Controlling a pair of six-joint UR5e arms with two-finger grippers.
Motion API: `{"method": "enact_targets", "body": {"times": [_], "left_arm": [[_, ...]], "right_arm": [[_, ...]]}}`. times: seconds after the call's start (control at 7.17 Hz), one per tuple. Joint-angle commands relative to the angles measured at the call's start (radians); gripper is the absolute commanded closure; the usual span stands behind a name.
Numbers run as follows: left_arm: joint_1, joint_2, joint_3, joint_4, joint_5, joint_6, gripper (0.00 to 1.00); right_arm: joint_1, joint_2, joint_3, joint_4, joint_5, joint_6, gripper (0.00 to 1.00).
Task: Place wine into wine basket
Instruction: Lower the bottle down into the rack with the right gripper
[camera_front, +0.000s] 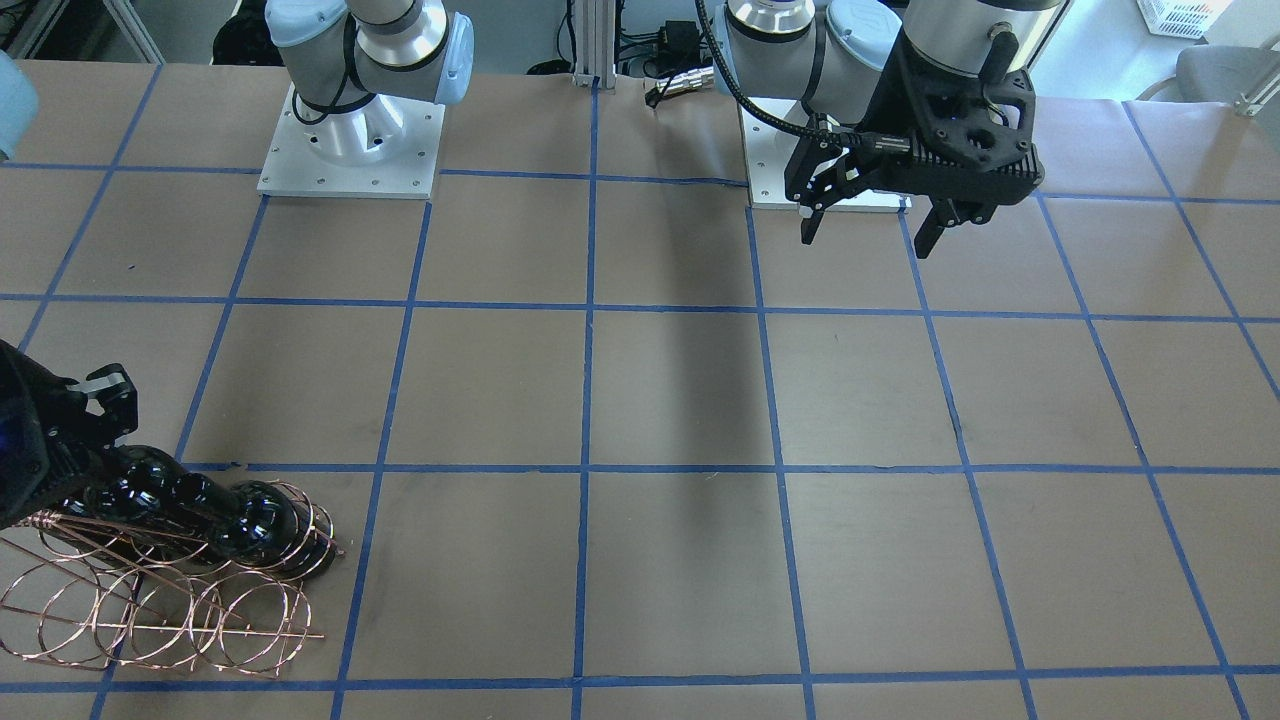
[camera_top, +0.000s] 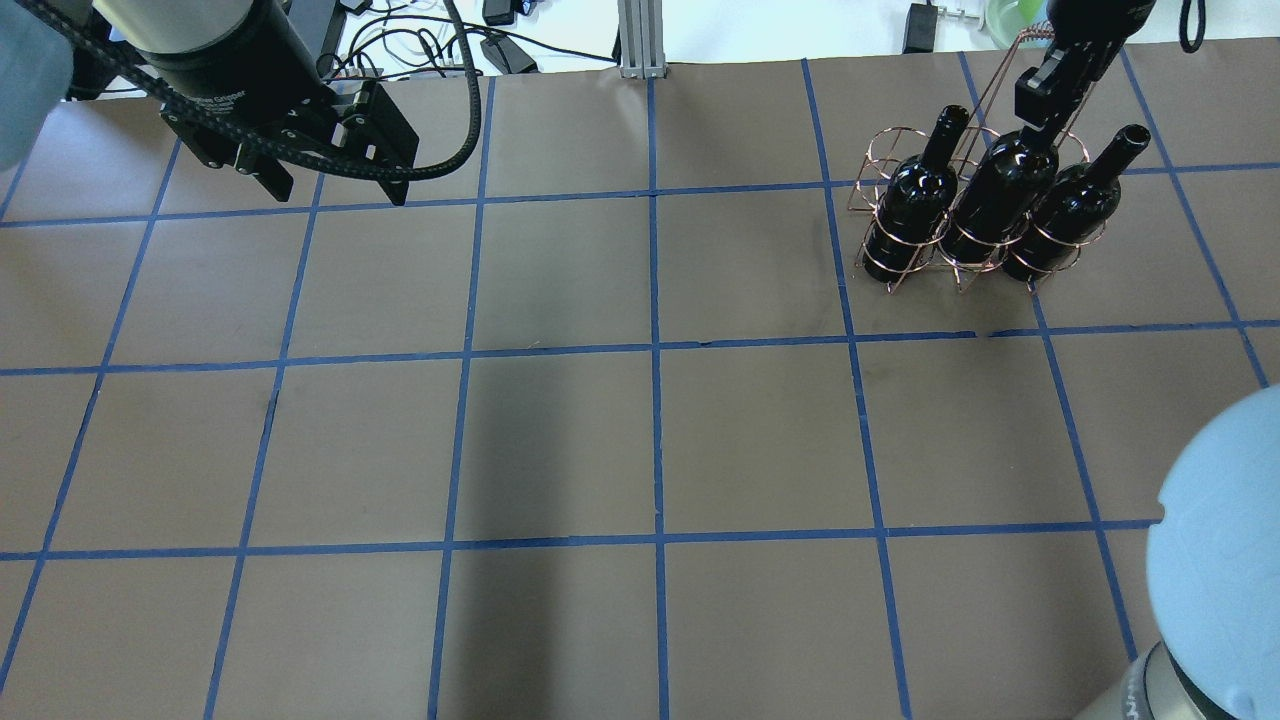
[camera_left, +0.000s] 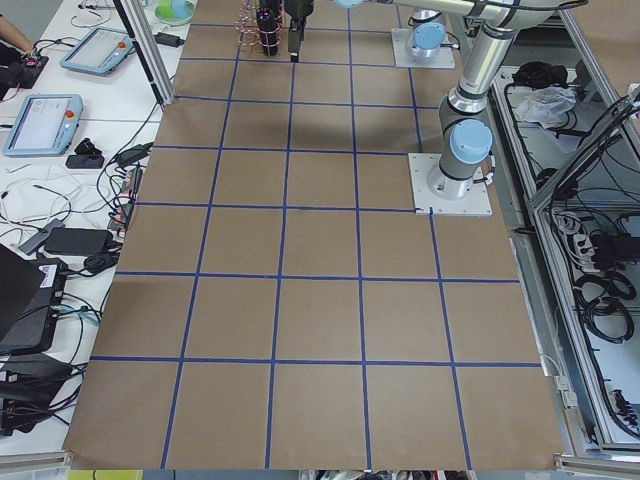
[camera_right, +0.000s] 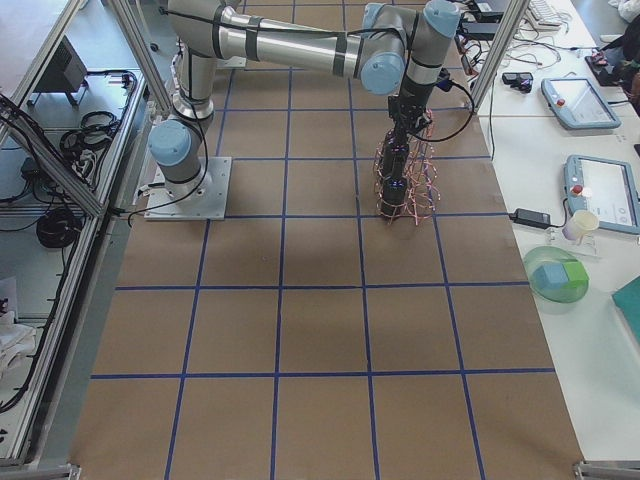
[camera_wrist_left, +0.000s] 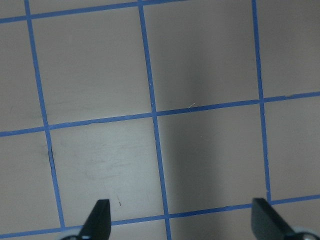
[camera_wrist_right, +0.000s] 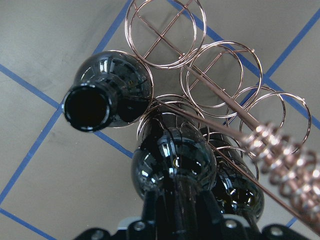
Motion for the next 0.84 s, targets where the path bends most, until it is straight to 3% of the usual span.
{"method": "enact_targets", "body": {"times": [0.0,0.7], "left_arm": [[0.0,0.0,0.0,0.0,-0.001,0.0,0.0],[0.0,0.002,0.0,0.0,0.002,0.0,0.0]], "right_arm": [[0.0,0.001,0.018,-0.003,-0.002,0.001,1.0],[0.0,0.0,0.081,-0.036,-0.027,0.001,0.96]]}}
